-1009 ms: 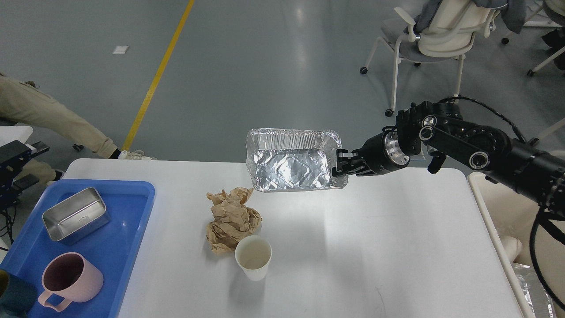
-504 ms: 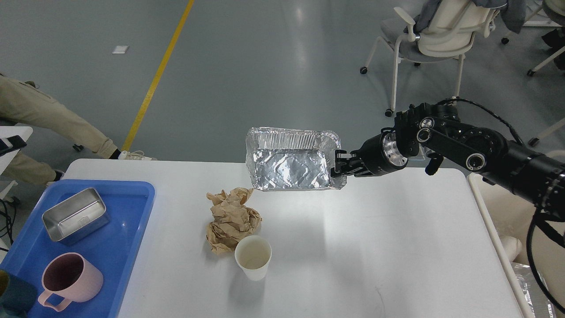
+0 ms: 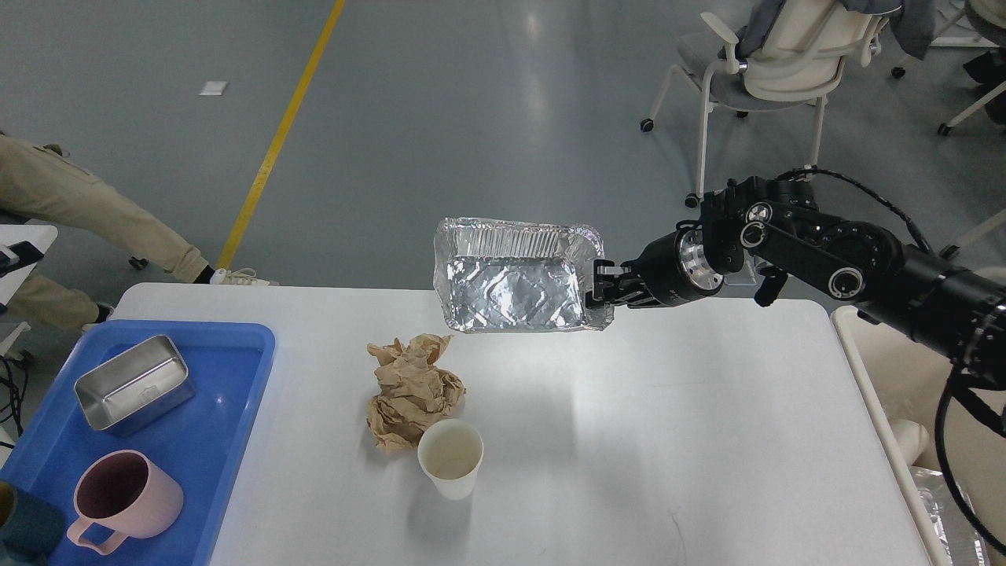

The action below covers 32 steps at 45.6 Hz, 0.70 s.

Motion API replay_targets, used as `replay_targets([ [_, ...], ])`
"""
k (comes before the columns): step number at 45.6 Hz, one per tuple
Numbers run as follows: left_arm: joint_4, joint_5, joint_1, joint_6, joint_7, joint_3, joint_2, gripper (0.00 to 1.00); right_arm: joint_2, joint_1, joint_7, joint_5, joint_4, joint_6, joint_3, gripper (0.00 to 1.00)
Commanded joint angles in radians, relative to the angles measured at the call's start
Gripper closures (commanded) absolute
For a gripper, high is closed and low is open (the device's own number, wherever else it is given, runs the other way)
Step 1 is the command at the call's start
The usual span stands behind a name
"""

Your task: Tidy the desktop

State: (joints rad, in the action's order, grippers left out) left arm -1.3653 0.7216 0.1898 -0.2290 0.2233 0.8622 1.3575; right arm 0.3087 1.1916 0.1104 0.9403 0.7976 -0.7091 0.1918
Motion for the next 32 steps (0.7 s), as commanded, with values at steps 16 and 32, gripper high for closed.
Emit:
replay_targets([
  [16,0.069,0.706,0.094,-0.092,0.169,-0.002,-0.222,0.03,0.001,0.000,-0.002,0.000,0.002,0.000,0.009,1.00],
  [32,0.066,1.107,0.328,-0.139,0.350,-0.221,-0.248,0.03,-0.005,-0.001,-0.003,-0.001,0.002,0.003,0.012,1.00],
])
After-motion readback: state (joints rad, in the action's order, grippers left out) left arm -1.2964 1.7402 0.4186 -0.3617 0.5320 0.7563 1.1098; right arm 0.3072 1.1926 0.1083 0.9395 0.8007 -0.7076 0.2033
